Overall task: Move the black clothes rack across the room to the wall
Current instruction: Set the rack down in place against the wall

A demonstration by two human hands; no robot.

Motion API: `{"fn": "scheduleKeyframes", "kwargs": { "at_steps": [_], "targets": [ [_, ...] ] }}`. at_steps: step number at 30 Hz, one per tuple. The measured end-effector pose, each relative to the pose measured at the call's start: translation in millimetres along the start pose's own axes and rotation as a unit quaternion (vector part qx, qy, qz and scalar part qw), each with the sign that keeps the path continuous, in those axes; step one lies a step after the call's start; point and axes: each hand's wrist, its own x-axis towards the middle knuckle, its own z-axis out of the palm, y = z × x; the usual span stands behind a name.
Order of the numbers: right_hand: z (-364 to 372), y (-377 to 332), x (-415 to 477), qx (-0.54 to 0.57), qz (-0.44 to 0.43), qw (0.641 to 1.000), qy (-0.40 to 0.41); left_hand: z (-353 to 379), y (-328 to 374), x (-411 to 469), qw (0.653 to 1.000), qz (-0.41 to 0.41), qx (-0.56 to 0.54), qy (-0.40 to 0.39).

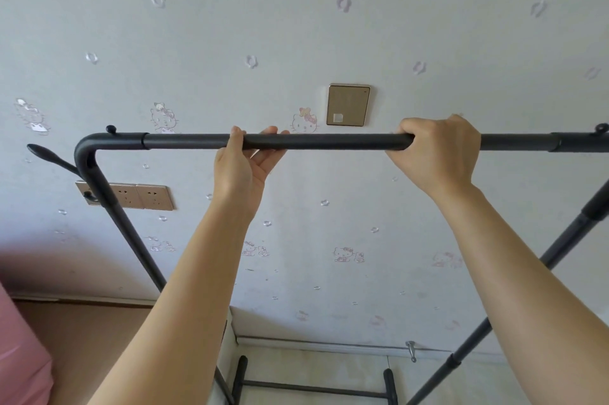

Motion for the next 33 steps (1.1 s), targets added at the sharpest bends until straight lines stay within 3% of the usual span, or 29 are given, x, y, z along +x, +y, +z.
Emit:
{"fn": "scheduleKeyframes", "kwargs": {
  "at_steps": [33],
  "targets": [
    [43,19,27,0.010,-0.040,0.998,0.038,8,-19,45,1.000,0.009,-0.005,-0.018]
  ]
}}
